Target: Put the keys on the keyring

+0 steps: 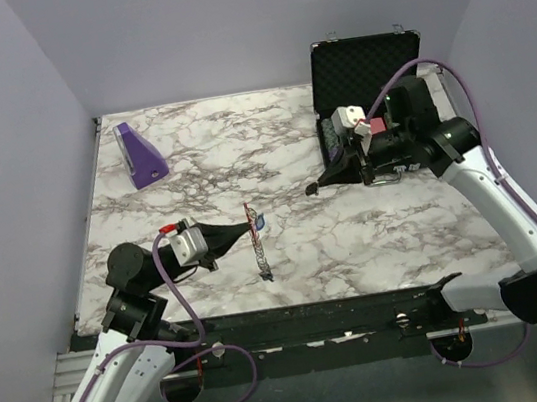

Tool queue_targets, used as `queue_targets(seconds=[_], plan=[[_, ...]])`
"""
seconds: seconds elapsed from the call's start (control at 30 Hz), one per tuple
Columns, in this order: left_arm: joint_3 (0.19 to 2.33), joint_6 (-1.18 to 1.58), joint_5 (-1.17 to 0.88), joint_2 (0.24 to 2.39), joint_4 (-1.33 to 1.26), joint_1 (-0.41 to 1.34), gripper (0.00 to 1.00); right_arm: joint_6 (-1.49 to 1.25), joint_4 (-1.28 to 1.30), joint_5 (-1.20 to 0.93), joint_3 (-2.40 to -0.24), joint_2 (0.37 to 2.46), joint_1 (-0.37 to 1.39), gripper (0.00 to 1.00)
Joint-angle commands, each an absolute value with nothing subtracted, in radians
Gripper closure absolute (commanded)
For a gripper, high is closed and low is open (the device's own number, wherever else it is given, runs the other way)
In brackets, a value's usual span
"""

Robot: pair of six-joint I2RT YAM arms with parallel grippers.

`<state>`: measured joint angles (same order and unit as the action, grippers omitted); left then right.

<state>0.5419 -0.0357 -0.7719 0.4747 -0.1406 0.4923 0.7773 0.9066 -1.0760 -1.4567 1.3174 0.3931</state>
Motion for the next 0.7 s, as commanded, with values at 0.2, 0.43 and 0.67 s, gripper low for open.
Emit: queue_targets(seconds=[0.2,0.43,0.67], plan=[[0.534,0.069,-0.722,0.486,-0.382,0.497,1.0,0.22,-0.039,-1.224,-1.066,1.052,0.411,1.0],[0.566,0.089,-0.745,0.554,-0.446,0.502,1.0,0.209,-0.188,-1.206,-0.985,1.037,0.462,0.99],[0.575,0.066,-0.741,0.614,-0.483,0.517,1.0,0.175,-0.313,-1.218,-0.933,1.046,0.492,0.99]])
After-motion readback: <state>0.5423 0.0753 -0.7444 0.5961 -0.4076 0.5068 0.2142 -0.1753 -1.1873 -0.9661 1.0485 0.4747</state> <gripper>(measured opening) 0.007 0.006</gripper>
